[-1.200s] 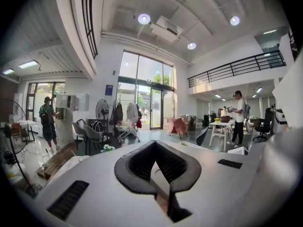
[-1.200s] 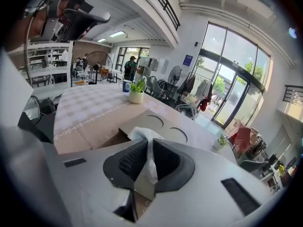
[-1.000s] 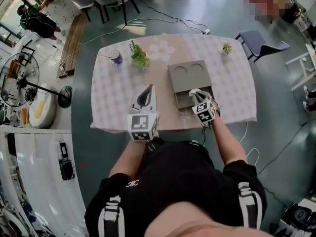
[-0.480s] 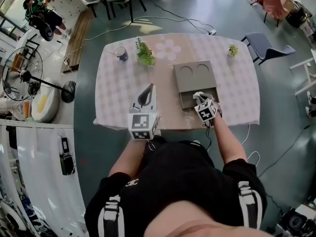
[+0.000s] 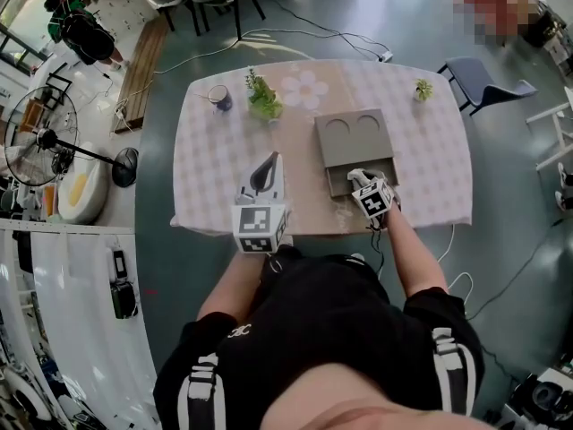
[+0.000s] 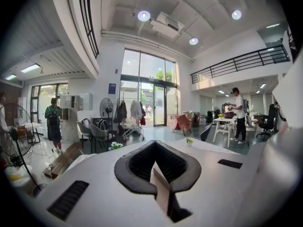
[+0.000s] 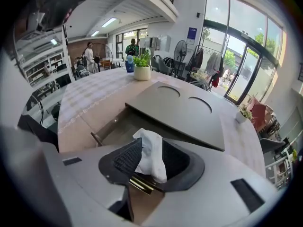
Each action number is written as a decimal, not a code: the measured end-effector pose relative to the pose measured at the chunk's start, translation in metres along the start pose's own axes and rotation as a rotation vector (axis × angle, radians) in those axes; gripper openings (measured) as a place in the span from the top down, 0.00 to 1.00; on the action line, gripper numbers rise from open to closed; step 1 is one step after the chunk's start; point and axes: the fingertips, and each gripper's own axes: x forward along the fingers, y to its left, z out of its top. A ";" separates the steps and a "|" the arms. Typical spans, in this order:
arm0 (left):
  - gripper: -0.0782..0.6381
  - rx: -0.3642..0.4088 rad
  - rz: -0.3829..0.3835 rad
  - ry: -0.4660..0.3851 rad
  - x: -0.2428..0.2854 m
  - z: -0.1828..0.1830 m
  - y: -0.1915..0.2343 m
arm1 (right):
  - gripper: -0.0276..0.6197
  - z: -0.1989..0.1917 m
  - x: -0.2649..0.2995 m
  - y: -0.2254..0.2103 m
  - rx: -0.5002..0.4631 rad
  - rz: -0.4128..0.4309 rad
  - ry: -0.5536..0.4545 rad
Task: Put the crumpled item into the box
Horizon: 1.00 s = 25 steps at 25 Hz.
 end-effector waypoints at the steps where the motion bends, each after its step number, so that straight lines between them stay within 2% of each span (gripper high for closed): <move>1: 0.90 0.000 -0.005 -0.003 0.001 0.001 -0.001 | 0.78 0.004 -0.003 -0.002 0.017 -0.001 -0.018; 7: 0.90 0.001 -0.046 -0.017 0.013 0.003 -0.017 | 0.78 0.036 -0.044 -0.021 0.109 -0.052 -0.166; 15: 0.90 0.004 -0.114 -0.025 0.029 0.010 -0.039 | 0.79 0.116 -0.160 -0.058 0.255 -0.212 -0.532; 21: 0.90 0.013 -0.167 -0.039 0.042 0.015 -0.062 | 0.84 0.143 -0.242 -0.083 0.295 -0.362 -0.754; 25: 0.90 0.022 -0.200 -0.047 0.050 0.020 -0.075 | 0.93 0.151 -0.288 -0.091 0.309 -0.484 -0.853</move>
